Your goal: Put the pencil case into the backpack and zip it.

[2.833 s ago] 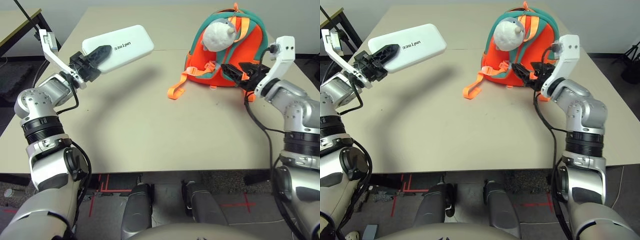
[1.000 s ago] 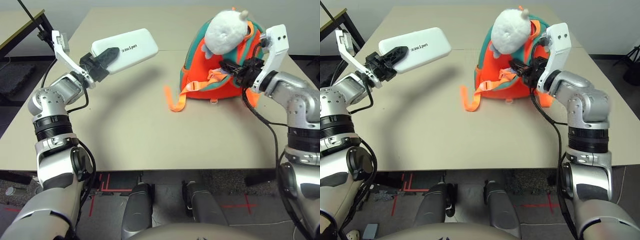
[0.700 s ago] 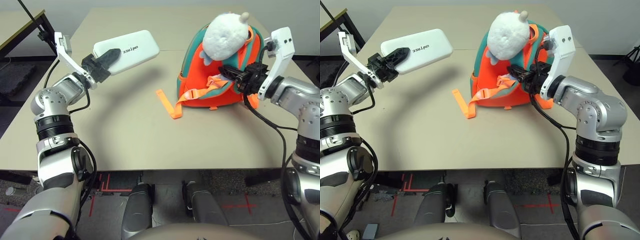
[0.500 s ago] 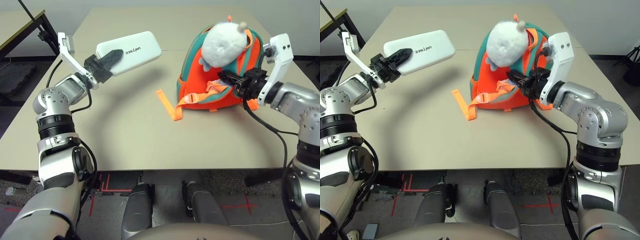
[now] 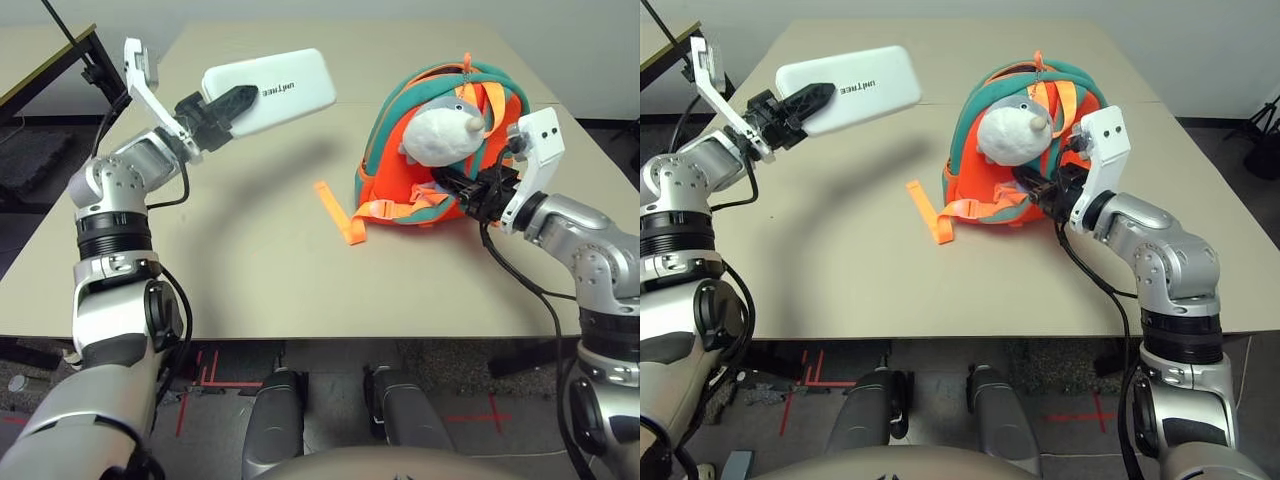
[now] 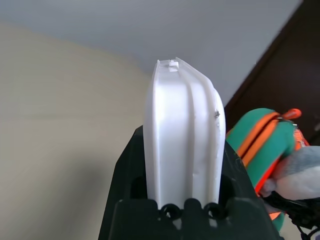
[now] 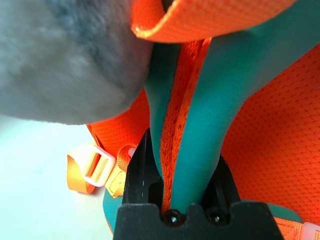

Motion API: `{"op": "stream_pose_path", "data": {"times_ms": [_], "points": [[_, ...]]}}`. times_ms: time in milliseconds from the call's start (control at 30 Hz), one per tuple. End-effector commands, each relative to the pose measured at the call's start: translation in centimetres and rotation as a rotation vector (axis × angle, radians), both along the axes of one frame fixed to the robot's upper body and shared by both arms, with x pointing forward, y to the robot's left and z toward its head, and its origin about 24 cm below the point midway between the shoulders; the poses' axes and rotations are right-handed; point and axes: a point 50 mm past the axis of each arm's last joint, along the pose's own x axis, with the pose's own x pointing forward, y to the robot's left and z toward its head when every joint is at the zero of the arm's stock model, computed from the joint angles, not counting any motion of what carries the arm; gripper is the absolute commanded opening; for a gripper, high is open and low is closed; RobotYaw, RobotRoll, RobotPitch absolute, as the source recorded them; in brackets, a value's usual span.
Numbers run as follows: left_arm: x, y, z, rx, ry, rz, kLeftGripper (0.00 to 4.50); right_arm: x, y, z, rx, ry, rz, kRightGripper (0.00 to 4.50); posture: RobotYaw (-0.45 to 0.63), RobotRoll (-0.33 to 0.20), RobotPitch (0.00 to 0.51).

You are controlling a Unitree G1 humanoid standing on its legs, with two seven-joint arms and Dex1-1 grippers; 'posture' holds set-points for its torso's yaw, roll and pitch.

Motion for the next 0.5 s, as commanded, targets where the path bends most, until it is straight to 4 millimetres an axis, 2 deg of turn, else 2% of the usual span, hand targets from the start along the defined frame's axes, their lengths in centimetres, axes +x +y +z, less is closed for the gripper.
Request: {"op": "stream_pose_path", "data": {"times_ms": [33, 233, 500], "points": [[-0.2, -0.8, 2.1, 0.03, -0.11, -0.09, 1.23, 0.0, -0.3, -1.4, -0.015, 0.053, -0.016, 0.43, -0.16, 0.0, 0.074], [0.0, -2.4, 3.6, 0.081, -0.189, -0.196, 1.23, 0.1, -0.3, -1.6, -0.02, 0.056, -0.021, 0.43, -0.16, 0.0, 0.075], [0.6, -4.1, 3.1, 0.164, -0.209, -0.267, 1.23, 0.2, -0.1, -1.6, -0.024, 0.053, -0.019, 0.43, -0.17, 0.0, 0.076]]}}
